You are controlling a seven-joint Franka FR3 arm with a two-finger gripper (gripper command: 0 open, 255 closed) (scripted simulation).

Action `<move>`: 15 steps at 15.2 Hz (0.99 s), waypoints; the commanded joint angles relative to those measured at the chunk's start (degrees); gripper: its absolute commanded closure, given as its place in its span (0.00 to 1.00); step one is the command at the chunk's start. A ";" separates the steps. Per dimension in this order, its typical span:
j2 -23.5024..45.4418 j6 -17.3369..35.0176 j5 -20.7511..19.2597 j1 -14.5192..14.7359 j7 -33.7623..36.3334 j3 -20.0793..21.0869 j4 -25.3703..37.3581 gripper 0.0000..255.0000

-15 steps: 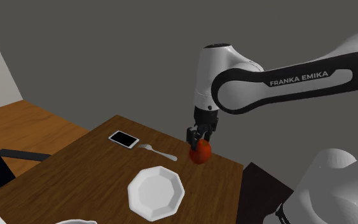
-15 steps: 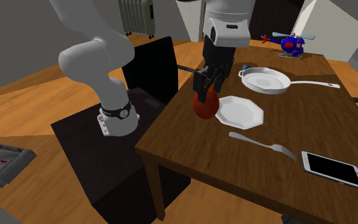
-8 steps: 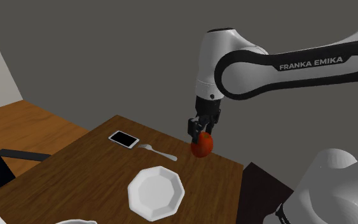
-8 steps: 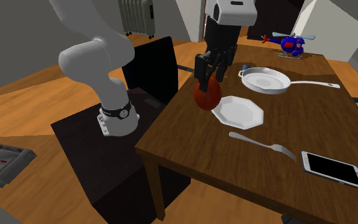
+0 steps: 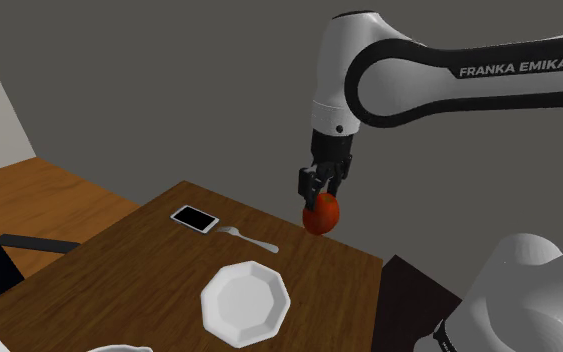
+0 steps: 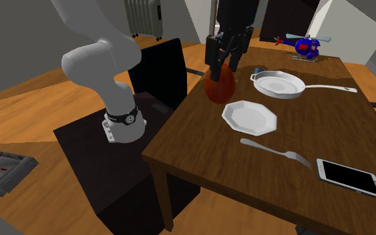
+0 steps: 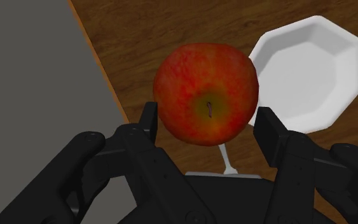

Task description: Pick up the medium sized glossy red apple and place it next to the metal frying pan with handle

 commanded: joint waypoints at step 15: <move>26.51 -2.00 -4.83 1.37 12.17 7.99 28.27 1.00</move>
